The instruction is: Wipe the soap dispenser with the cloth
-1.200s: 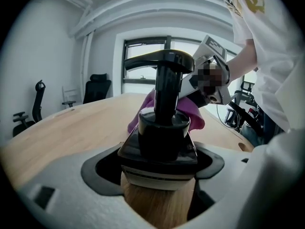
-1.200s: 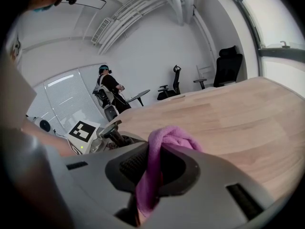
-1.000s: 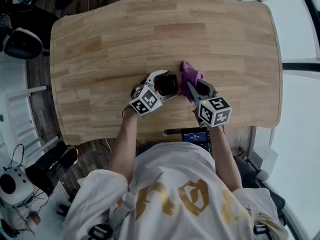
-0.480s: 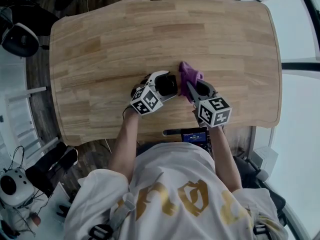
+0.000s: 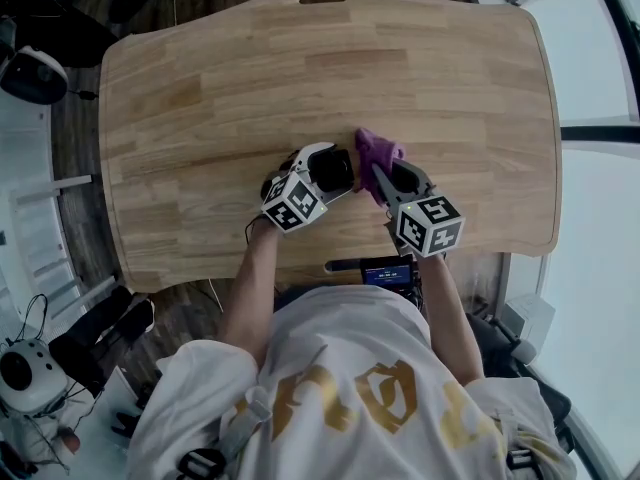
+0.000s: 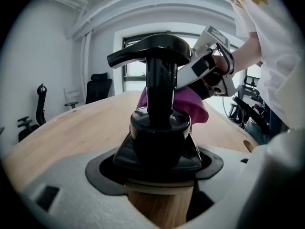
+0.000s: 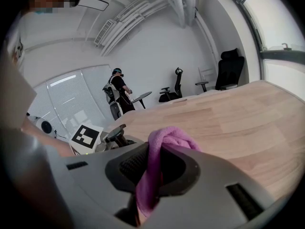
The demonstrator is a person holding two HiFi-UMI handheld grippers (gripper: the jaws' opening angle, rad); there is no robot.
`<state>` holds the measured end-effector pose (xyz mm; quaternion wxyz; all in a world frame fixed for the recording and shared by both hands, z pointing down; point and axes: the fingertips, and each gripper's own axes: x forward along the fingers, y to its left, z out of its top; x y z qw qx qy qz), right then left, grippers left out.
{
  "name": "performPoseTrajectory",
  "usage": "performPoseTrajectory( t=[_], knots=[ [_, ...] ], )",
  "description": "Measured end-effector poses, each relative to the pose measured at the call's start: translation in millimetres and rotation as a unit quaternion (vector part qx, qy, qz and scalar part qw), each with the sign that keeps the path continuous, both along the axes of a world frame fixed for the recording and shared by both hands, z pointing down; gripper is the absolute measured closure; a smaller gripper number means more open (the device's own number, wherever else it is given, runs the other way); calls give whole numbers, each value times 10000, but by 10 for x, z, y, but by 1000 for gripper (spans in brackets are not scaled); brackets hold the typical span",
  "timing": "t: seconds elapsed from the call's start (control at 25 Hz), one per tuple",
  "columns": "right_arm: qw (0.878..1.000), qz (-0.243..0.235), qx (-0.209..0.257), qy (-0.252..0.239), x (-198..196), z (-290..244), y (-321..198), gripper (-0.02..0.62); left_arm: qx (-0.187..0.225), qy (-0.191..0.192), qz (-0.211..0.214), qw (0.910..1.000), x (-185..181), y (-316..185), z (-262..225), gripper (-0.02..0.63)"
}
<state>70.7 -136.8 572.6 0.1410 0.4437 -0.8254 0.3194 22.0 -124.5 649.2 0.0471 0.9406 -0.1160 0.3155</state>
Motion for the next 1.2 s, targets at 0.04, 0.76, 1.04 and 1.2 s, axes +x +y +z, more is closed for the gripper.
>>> performPoseTrajectory(
  t=[0.04,0.76,1.04,1.2],
  knots=[
    [10000,-16,19,-11,-4,-17,-2,542,6,-29,-34,10000,-11,-8,-6,242],
    [9976,-311,531,-311,-212,-422,54,543,-302,803,-426,9954,-116,-41,-764,242],
    [9949,-399,858,-356,-281,-679,117,541,-554,932,-213,9939,-60,90,-969,242],
    [9924,-514,1036,-417,-349,-825,155,541,-552,757,-63,9956,-51,168,-1039,242]
  ],
)
